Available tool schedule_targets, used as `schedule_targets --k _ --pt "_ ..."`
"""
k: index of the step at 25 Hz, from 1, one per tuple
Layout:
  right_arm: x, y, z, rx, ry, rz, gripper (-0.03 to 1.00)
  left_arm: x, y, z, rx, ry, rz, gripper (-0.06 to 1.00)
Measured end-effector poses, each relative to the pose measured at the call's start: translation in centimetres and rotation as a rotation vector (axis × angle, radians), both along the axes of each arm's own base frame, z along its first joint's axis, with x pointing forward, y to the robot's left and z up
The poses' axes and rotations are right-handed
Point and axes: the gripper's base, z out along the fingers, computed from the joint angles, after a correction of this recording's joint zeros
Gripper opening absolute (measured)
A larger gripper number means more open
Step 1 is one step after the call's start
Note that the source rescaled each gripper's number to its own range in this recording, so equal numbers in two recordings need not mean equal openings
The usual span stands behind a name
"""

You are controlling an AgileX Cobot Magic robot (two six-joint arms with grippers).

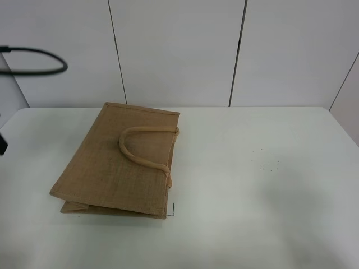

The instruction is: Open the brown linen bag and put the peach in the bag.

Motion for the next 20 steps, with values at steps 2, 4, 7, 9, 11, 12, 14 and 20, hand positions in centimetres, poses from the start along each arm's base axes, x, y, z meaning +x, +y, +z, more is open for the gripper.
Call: schedule_targets --k 2,4,7,9,11,12,14,20 --pt "0.0 0.0 0.0 0.0 0.0 0.0 1.0 -3.0 0.1 -1.6 0.0 0.001 -0.001 0.98" --pt "0.0 0.0 0.0 0.0 0.0 0.0 1.0 -5.9 0.2 -3.4 0.0 -0.011 -0.001 0.98" --pt "0.0 0.0 0.0 0.0 0.0 0.0 1.0 -8.1 0.2 -4.9 -0.001 -0.053 -0.001 0.98" --pt "0.0 0.0 0.0 0.0 0.0 0.0 1.0 -9.9 0.3 -6.4 -0.003 -0.106 -0.001 0.98" --pt "0.0 0.0 0.0 0.0 0.0 0.0 1.0 -11.1 0.3 -7.1 -0.006 -0.173 -0.002 0.98" --pt "0.0 0.0 0.0 0.0 0.0 0.0 1.0 -11.7 0.3 -7.2 -0.008 -0.223 -0.002 0.98" --pt "0.0 0.0 0.0 0.0 0.0 0.0 1.0 -12.5 0.3 -7.0 -0.015 -0.298 -0.005 0.98" --pt "0.0 0.0 0.0 0.0 0.0 0.0 1.0 -14.3 0.0 -6.7 -0.034 -0.434 -0.059 0.97"
